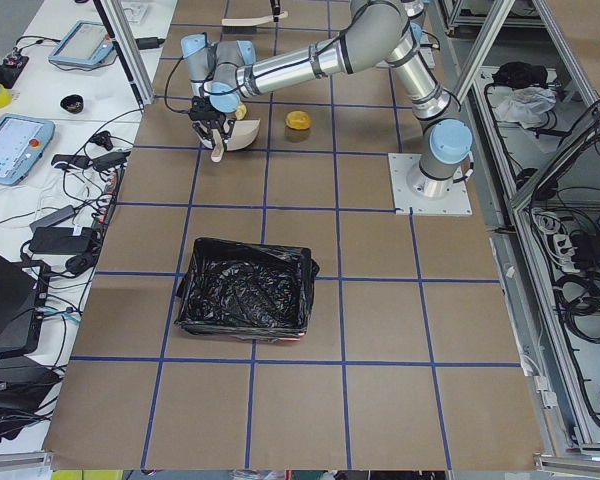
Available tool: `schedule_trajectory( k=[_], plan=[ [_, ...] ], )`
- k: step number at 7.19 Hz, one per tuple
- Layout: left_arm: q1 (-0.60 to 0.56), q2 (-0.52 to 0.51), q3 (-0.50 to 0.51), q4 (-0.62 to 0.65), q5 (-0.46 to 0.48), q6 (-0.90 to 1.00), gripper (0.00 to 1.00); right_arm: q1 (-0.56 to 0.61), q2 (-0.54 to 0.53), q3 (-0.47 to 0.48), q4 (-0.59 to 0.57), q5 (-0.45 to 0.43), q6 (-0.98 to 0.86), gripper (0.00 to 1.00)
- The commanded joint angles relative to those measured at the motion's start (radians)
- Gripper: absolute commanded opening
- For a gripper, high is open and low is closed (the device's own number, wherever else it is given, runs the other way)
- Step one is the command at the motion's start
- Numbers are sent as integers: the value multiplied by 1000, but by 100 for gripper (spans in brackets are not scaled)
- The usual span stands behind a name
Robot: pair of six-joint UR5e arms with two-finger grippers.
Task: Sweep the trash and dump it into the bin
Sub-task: 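Sweep the bread roll and sponge into the dustpan with the right gripper's brush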
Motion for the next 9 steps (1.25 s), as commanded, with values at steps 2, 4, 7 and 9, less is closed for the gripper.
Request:
schedule_trajectory(
  k=[2, 4, 7, 9],
  plan=[
    [0, 1, 1, 1, 7, 0, 0, 176, 33, -102, 72, 114, 295, 8],
    [0, 1, -1, 1, 7, 0, 0, 255, 98, -184, 97, 101, 366, 7],
    [0, 3, -1, 3, 7, 0, 0, 398, 233, -276, 128, 67, 511, 7],
    [0, 3, -2, 9, 7, -2, 0, 477, 278, -340, 181, 18, 633, 5]
  ],
)
